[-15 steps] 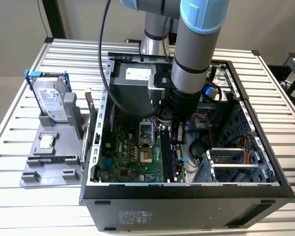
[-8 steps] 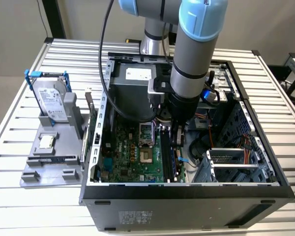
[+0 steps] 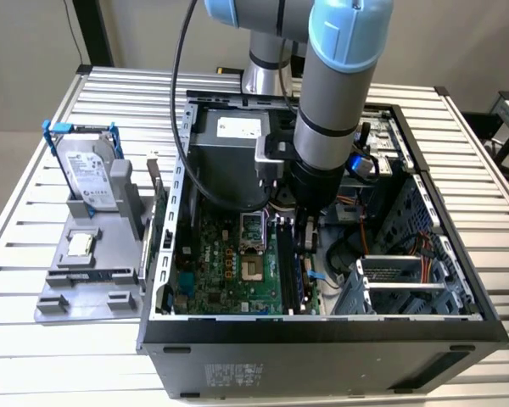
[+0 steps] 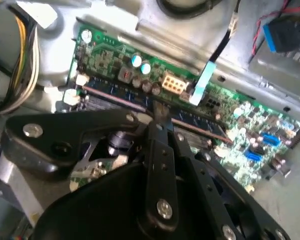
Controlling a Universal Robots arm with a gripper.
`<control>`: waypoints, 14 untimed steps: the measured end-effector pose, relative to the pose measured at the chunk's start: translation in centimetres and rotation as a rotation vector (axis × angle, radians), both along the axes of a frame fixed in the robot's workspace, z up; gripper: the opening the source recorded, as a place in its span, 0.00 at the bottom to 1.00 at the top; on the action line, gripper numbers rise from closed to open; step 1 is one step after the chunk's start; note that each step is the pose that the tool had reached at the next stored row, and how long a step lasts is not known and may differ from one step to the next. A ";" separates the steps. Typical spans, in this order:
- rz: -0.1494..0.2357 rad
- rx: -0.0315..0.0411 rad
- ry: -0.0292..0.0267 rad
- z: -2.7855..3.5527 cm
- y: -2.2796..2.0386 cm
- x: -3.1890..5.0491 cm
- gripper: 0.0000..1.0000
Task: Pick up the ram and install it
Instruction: 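Press down the ram until it locks into place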
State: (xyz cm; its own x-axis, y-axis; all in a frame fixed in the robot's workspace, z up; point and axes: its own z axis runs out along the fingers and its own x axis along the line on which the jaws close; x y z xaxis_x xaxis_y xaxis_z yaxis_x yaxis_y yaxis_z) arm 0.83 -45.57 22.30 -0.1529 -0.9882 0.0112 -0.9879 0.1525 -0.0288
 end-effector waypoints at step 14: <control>0.000 -0.0031 0.0006 5.57 -0.02 0.01 0.00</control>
State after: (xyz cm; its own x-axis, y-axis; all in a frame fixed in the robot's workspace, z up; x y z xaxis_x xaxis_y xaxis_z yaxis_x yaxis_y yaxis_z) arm 0.84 -45.59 27.87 -0.1529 -0.9881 0.0143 -0.9879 0.1525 -0.0287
